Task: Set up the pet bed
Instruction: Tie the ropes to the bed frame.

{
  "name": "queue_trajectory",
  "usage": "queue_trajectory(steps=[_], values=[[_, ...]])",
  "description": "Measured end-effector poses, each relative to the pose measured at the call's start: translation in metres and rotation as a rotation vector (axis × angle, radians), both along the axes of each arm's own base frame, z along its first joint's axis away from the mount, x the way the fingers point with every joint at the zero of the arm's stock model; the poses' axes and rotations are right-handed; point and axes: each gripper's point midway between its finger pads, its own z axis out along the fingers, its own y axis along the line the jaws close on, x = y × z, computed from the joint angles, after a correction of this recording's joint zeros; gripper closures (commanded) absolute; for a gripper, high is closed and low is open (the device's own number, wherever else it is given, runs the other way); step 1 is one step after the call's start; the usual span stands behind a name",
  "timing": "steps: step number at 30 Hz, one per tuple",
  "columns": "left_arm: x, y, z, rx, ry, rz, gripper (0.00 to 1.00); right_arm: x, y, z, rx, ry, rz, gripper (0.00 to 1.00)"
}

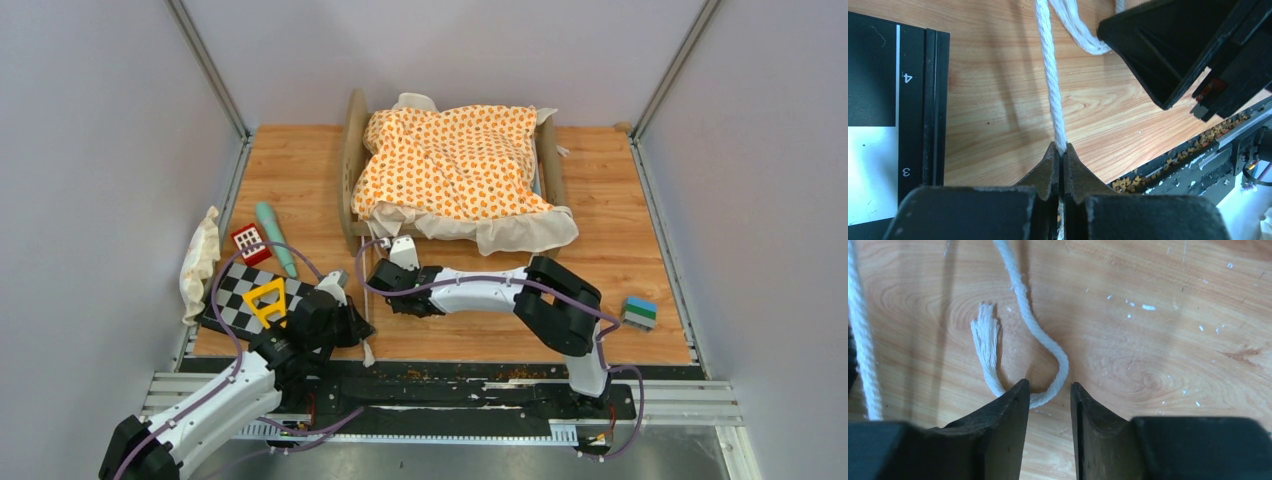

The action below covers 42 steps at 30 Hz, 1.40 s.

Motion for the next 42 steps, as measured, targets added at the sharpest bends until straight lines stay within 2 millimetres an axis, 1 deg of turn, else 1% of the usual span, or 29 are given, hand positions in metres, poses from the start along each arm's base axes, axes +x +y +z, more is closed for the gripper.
queue_trajectory(steps=[5, 8, 10, 13, 17, 24, 25, 26, 27, 31, 39, 40, 42], values=[[0.0, -0.001, 0.002, -0.007, -0.006, -0.002, 1.0, -0.014, 0.0, -0.001, 0.009, -0.002, 0.031, 0.85], [0.0, -0.001, 0.002, -0.007, -0.006, -0.002, 1.0, -0.023, 0.001, -0.001, 0.025, 0.002, 0.057, 0.89], [0.0, -0.001, 0.002, -0.007, -0.006, -0.002, 1.0, -0.028, 0.0, -0.001, 0.039, 0.008, 0.072, 0.89], [0.0, -0.001, 0.002, -0.007, -0.005, -0.001, 1.0, -0.037, -0.003, 0.0, 0.059, 0.028, 0.096, 0.88], [0.0, -0.001, 0.002, -0.009, -0.004, 0.0, 1.0, -0.048, -0.012, 0.0, 0.056, 0.052, 0.126, 0.88], [0.0, -0.001, 0.002, -0.008, -0.004, 0.0, 1.0, -0.055, -0.021, 0.0, 0.035, 0.07, 0.156, 0.87], [0.0, -0.001, 0.002, -0.008, -0.004, 0.0, 1.0, -0.055, -0.021, -0.001, 0.032, 0.071, 0.159, 0.84], [0.0, -0.001, 0.002, -0.008, -0.004, 0.0, 1.0, -0.056, -0.022, -0.001, 0.032, 0.071, 0.161, 0.79], [0.0, -0.001, 0.001, -0.007, -0.003, 0.0, 1.0, -0.056, -0.021, -0.001, 0.031, 0.072, 0.163, 0.75], [0.0, -0.001, 0.001, -0.007, -0.003, 0.0, 1.0, -0.058, -0.025, 0.0, 0.021, 0.079, 0.173, 0.73], [0.0, -0.001, 0.002, -0.008, -0.003, 0.0, 1.0, -0.074, -0.059, -0.001, -0.031, 0.114, 0.185, 0.73], [0.0, -0.001, 0.002, -0.008, -0.003, 0.0, 1.0, -0.076, -0.064, -0.001, -0.038, 0.121, 0.186, 0.72], [0.0, -0.001, 0.002, -0.009, -0.004, 0.0, 1.0, -0.08, -0.073, 0.0, -0.056, 0.134, 0.187, 0.68]])
